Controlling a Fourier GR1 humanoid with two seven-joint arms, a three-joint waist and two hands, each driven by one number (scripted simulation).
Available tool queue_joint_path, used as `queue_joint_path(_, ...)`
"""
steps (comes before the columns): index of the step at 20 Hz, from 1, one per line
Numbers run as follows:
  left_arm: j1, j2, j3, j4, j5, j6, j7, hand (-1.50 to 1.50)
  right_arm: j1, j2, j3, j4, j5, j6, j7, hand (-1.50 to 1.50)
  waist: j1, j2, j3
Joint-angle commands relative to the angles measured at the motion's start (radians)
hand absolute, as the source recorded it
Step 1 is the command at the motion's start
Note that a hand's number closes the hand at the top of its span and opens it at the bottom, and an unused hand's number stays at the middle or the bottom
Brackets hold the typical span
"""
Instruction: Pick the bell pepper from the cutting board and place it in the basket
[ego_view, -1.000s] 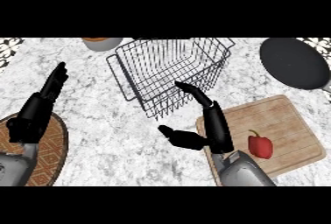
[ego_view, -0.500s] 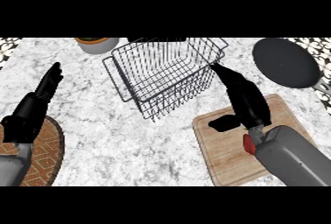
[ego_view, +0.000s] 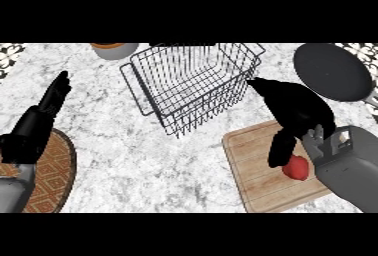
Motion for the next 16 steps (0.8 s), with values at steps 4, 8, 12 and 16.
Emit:
queue_joint_path(4,0.002,-0.025,0.001,0.051,-0.021,-0.013,-0.050,0.00,-0.062,-0.060,-0.069,-0.042,-0.217,0.222,0.259,-1.50,0.015,0.018,0.005)
queue_joint_path(8,-0.006,-0.040,-0.006,0.005,-0.037,-0.006,-0.026,0.00,0.002,-0.093,-0.047,-0.136,-0.247,0.198,0.305,-1.50,0.014,0.015,0.007)
queue_joint_path(12,0.013,-0.056,-0.018,-0.051,-0.051,-0.005,0.000,0.00,0.039,-0.112,-0.035,-0.138,-0.245,0.198,0.272,-1.50,0.025,0.017,0.007)
queue_joint_path(16,0.024,-0.038,0.013,-0.051,-0.030,-0.044,-0.005,0.00,0.083,-0.136,-0.013,-0.095,-0.221,0.215,0.227,-1.50,0.029,0.018,0.007)
